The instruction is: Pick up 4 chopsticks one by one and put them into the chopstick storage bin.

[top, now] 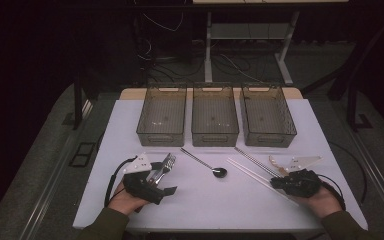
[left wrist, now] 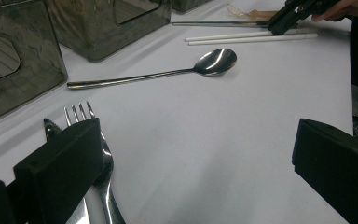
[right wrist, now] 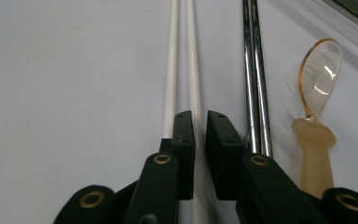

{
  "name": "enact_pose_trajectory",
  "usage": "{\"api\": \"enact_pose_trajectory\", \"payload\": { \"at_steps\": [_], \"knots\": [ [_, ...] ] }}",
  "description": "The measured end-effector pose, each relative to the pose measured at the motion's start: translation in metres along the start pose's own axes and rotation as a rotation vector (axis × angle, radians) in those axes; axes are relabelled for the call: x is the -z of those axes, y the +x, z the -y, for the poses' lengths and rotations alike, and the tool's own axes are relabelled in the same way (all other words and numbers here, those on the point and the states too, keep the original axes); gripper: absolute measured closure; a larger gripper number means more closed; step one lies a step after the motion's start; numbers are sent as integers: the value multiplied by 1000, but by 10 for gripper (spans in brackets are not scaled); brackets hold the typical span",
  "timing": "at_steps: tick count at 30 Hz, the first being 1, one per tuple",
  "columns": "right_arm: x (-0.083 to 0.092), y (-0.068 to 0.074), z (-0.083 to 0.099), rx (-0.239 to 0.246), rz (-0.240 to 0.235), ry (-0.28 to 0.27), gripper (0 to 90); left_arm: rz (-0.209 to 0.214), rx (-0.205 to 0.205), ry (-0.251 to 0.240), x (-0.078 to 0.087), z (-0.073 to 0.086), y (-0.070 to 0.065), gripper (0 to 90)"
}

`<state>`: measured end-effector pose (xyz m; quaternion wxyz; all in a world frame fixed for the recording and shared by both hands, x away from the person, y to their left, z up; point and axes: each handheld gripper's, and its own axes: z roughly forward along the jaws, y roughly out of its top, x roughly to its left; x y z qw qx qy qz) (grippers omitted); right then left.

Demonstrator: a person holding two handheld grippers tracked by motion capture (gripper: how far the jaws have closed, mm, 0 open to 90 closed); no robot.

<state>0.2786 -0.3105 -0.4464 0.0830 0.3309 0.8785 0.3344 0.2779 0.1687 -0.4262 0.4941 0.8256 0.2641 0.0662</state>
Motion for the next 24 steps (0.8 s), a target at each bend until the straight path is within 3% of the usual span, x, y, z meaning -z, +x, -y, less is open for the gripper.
{"api": "enact_pose_trajectory", "payload": {
  "at_steps": [24],
  "knots": [
    [-1, -4, 0, 21, -29, -4, 841, 11, 4, 7, 0, 0, 1, 32]
  ]
}}
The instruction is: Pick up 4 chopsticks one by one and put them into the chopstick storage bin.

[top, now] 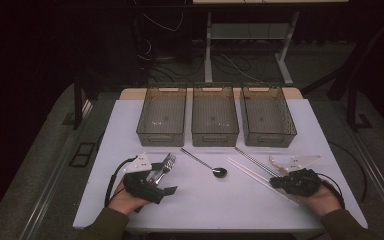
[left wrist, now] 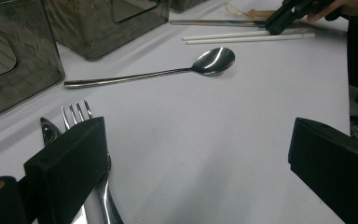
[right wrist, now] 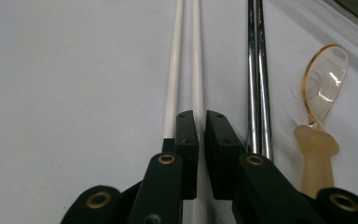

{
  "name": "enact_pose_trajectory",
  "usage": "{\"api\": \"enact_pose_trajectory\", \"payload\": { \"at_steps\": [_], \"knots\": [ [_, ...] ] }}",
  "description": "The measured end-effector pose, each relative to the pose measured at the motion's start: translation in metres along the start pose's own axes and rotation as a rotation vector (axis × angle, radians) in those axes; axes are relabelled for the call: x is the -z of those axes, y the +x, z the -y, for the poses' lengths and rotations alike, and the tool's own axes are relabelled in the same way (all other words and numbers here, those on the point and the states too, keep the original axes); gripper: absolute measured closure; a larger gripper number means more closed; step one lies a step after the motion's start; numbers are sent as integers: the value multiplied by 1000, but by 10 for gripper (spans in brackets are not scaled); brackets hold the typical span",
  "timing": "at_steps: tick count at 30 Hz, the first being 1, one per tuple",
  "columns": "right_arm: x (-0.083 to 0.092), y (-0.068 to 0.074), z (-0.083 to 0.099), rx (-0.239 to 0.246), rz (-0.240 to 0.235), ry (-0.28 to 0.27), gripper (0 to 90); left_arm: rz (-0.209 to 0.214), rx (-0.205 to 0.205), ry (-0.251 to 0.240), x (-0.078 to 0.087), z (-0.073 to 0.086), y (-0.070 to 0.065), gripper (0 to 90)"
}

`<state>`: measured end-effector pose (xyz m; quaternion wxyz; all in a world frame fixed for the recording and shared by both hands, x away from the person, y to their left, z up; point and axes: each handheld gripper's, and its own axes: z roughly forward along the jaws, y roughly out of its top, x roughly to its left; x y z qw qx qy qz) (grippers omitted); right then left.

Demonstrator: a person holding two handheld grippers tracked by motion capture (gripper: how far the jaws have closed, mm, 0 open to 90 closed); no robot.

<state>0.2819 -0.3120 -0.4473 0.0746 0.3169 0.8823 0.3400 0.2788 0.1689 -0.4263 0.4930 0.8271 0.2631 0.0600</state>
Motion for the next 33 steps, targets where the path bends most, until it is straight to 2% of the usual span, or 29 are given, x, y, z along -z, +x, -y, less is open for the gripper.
{"api": "enact_pose_trajectory", "payload": {
  "at_steps": [4, 9, 14, 20, 28, 33],
  "knots": [
    [1, -1, 0, 10, 2, -4, 840, -1, 0, 0, 0, 0, 0, 28],
    [10, -3, -1, 1, -2, -51, 840, -4, 2, -1, 0, 0, 0, 25],
    [19, -3, -4, 1, -18, -81, 840, -3, 1, -1, 0, 0, 0, 25],
    [25, -4, -9, -2, -40, -89, 840, 2, 2, 2, -1, 0, 0, 25],
    [30, -1, -29, 11, -68, -90, 840, -12, 13, 1, -5, 1, 0, 0],
    [29, 1, -42, 0, -53, -90, 840, -12, 11, 2, -6, 1, -1, 0]
  ]
}}
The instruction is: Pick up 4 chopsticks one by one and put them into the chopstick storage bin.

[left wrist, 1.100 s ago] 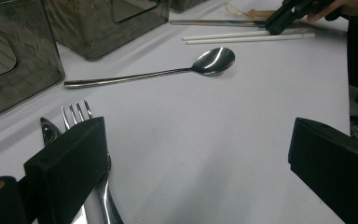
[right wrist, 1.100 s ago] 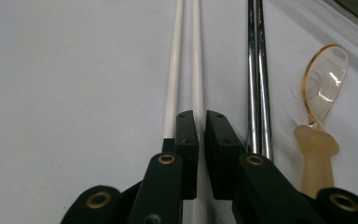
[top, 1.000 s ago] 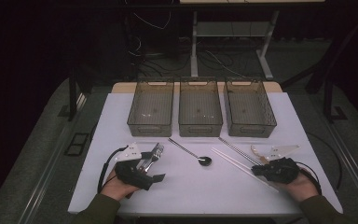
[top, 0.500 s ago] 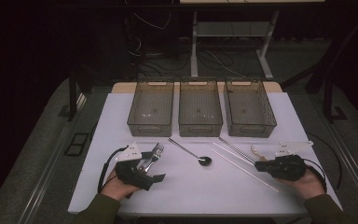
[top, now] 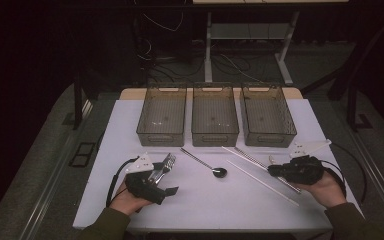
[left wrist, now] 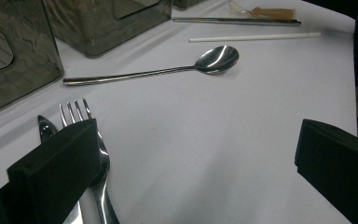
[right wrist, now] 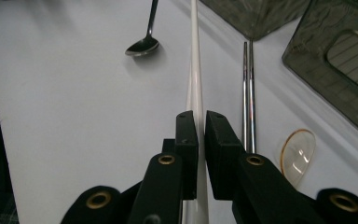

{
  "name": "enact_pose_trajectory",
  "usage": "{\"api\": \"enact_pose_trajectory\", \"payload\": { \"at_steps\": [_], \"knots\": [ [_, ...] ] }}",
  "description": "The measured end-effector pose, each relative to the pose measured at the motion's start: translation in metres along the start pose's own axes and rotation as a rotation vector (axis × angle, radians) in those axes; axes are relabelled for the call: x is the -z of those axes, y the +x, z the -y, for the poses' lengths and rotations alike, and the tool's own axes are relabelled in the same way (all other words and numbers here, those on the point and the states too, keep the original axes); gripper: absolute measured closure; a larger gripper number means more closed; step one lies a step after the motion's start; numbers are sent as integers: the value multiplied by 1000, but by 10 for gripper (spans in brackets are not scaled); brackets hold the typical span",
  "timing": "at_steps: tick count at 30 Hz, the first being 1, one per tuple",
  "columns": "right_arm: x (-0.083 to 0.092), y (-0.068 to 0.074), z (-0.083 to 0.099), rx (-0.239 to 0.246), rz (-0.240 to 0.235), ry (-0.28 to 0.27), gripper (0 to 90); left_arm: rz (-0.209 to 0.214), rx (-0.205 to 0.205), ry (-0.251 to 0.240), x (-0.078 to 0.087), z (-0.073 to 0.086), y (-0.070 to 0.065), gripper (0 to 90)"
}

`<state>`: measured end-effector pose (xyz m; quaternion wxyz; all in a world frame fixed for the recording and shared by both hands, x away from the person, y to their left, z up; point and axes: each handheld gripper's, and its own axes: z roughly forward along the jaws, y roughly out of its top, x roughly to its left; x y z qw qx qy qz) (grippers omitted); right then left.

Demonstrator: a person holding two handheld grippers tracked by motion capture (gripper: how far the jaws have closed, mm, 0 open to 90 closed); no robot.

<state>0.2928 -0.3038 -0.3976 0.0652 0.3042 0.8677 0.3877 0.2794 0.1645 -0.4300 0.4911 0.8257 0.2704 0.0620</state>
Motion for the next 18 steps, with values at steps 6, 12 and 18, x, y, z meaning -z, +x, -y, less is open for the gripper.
{"api": "enact_pose_trajectory", "payload": {
  "at_steps": [6, 12, 18],
  "knots": [
    [-4, 0, -16, -6, -13, -7, 840, -2, 1, -5, 0, 0, -1, 0],
    [-12, 2, -38, -1, -20, -17, 840, 0, 0, -5, -1, 0, -1, 0],
    [-20, 4, -55, 4, -22, -26, 839, 1, 3, -5, -3, 2, 1, 0]
  ]
}}
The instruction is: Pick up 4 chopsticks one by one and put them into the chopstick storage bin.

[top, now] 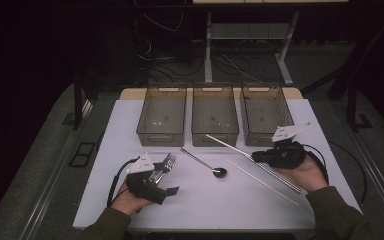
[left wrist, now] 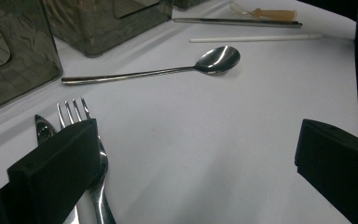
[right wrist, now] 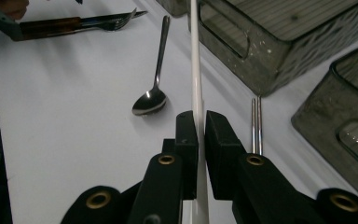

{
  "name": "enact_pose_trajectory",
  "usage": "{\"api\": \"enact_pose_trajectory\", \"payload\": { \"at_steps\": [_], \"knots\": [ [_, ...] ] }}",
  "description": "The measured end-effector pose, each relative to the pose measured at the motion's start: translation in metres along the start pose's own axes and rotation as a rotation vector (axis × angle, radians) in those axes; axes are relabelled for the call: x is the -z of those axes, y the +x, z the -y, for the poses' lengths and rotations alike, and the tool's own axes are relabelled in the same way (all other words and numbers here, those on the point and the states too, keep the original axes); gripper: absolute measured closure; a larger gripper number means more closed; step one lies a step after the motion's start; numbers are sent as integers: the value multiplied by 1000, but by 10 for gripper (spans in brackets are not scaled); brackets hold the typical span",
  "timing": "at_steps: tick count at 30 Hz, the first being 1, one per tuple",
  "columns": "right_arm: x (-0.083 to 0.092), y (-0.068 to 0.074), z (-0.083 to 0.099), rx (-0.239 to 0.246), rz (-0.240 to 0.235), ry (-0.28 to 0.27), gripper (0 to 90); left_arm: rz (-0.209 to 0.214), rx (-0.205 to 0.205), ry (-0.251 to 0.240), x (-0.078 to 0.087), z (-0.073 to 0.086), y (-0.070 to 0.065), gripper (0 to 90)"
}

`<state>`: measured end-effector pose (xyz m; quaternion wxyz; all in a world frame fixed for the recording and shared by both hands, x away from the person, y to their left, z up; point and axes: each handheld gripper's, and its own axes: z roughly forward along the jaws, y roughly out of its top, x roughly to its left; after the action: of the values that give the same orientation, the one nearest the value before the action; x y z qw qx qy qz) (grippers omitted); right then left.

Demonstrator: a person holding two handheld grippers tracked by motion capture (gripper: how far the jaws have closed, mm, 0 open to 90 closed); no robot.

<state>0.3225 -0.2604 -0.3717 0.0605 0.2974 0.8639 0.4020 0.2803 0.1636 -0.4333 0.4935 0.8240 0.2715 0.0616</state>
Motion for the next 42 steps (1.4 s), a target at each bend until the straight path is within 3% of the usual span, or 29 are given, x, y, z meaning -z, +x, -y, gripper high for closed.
{"api": "enact_pose_trajectory", "payload": {
  "at_steps": [10, 42],
  "knots": [
    [-4, -4, -23, -14, 17, -19, 839, -10, -29, 23, -2, 1, -3, 0],
    [-48, -3, -104, -38, 51, -9, 839, -17, -14, 20, 0, 0, -3, 0]
  ]
}}
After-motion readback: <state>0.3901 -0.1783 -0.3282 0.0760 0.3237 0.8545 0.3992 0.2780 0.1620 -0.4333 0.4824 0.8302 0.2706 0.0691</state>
